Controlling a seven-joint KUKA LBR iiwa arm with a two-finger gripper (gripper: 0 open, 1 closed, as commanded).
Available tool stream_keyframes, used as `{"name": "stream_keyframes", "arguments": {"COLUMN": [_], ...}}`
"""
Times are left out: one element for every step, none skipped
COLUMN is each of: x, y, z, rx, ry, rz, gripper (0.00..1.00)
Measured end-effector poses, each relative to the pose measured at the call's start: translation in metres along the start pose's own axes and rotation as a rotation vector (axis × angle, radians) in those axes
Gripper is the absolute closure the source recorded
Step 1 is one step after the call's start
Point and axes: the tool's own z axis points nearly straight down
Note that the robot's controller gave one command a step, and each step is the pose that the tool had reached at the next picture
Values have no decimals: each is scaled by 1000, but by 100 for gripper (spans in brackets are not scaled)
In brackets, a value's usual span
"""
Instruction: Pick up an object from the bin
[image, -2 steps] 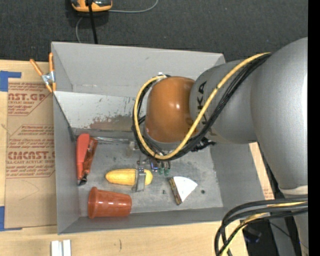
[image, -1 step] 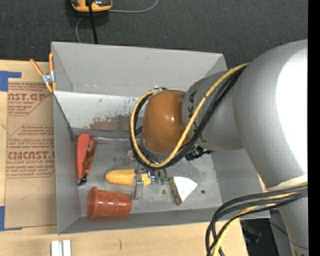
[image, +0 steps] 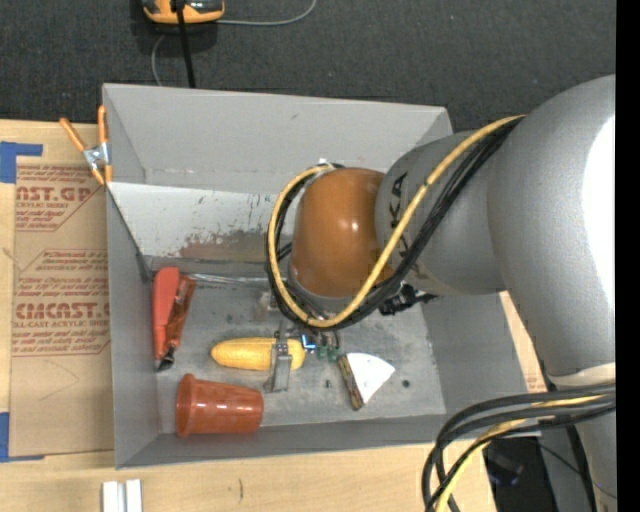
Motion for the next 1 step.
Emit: {"name": "stream_keyframes", "arguments": {"x": [3], "y": [1], "z": [32], "rx": [1], "ry": [0], "rz": [109], "gripper": [0]}}
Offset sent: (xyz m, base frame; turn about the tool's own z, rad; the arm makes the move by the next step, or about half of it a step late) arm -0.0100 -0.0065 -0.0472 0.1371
